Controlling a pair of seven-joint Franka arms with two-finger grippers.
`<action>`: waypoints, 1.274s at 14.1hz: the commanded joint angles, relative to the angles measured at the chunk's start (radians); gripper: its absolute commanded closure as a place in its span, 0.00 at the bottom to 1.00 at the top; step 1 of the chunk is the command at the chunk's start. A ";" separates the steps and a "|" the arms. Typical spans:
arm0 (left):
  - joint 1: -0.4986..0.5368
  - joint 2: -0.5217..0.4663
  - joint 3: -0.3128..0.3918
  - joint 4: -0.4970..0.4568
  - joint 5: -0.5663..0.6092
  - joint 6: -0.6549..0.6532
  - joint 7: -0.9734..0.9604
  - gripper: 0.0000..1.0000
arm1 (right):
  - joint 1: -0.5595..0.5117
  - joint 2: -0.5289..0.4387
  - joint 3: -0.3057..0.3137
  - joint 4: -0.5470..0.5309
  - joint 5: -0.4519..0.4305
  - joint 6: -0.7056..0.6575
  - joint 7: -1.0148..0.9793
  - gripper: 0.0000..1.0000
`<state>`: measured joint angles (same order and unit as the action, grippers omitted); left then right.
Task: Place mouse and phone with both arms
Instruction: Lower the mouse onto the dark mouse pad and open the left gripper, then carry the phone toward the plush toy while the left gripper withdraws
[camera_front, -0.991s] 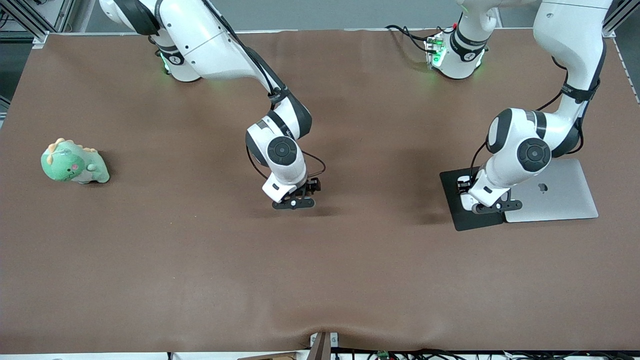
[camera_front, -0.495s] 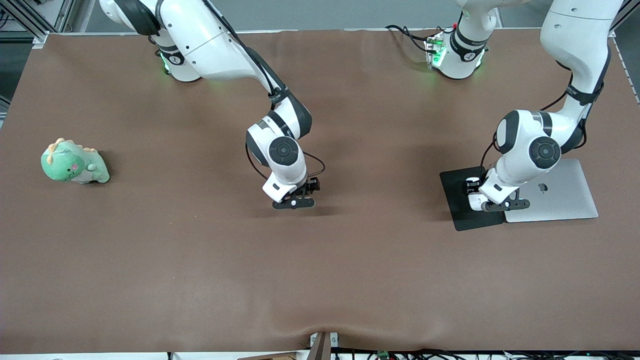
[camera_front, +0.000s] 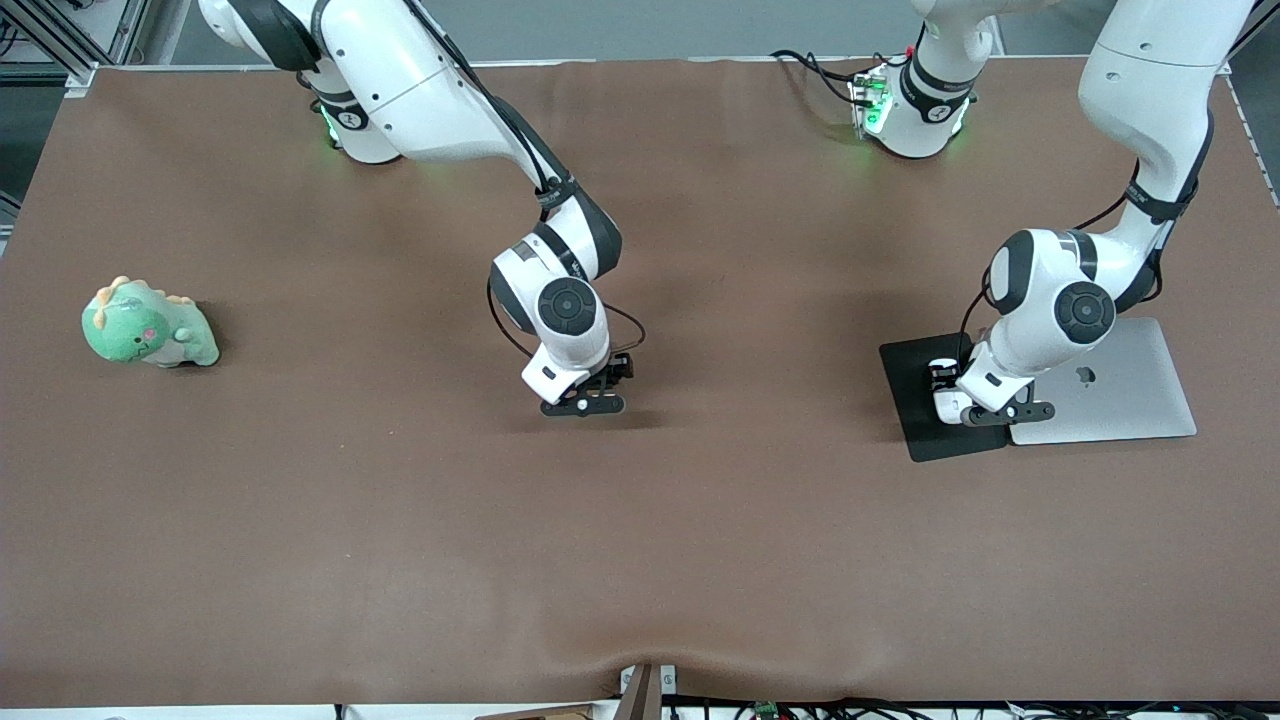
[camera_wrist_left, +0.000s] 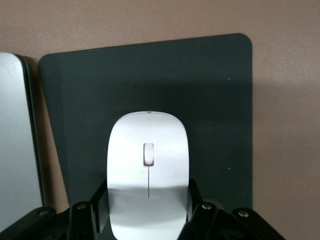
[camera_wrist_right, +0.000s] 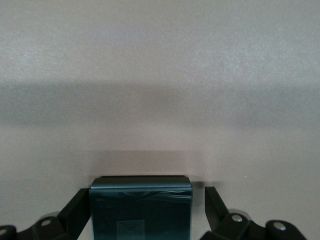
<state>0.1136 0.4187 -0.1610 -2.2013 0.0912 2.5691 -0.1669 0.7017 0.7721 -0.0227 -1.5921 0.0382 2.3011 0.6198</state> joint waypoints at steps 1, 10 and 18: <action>0.011 -0.001 -0.012 -0.002 0.018 0.014 0.007 0.56 | 0.013 0.004 -0.008 0.000 -0.017 0.008 0.043 0.00; 0.003 -0.046 -0.012 0.031 0.018 -0.016 0.017 0.00 | -0.053 -0.124 -0.006 -0.002 -0.001 -0.138 0.057 1.00; 0.006 -0.150 -0.022 0.459 0.015 -0.620 0.018 0.00 | -0.339 -0.405 -0.005 -0.159 -0.001 -0.276 -0.177 1.00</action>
<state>0.1133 0.2461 -0.1736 -1.8777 0.0912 2.0855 -0.1574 0.4730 0.4779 -0.0488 -1.6220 0.0383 2.0163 0.5486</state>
